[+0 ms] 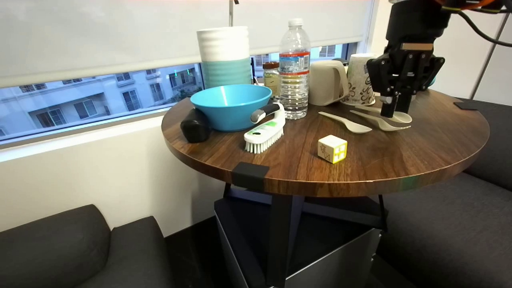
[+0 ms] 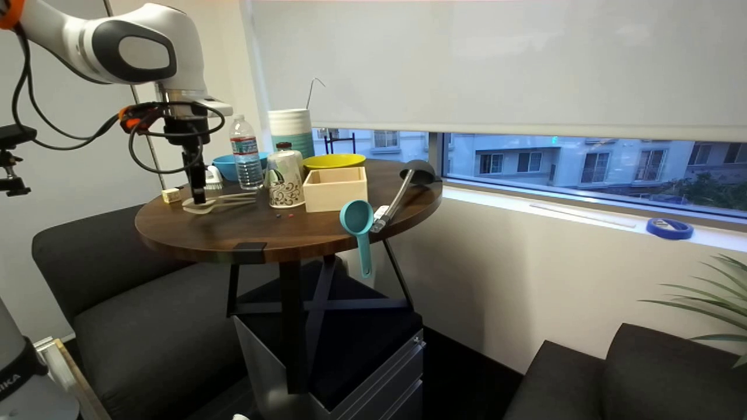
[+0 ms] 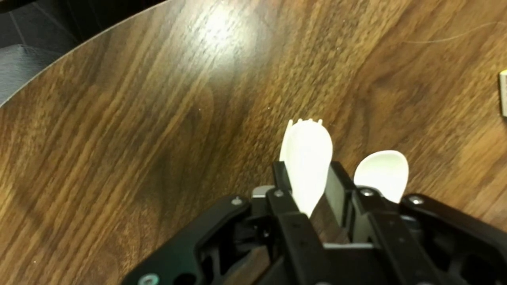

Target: Rearrange the wooden cutlery

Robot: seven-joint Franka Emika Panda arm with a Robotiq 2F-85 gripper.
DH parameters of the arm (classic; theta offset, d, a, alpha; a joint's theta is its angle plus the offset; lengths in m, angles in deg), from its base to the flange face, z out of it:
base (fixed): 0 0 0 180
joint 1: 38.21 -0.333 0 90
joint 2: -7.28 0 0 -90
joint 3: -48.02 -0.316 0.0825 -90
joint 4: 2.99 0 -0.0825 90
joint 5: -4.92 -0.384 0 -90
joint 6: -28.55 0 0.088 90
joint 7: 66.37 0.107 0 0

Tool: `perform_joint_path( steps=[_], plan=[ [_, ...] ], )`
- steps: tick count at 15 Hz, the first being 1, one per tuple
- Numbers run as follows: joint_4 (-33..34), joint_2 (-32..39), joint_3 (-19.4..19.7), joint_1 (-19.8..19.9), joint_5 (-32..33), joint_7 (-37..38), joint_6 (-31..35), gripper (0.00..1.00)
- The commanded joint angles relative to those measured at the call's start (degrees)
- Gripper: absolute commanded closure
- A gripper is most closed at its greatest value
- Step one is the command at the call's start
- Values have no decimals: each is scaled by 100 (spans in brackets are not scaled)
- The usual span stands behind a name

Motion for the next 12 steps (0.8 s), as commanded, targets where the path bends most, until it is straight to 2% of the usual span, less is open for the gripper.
perform_joint_path(
  steps=[1, 12],
  plan=[
    [-88, -198, -31, 26, -166, -25, 7, 72],
    [-98, -241, -16, -26, -183, -192, 33, 74]
  ],
)
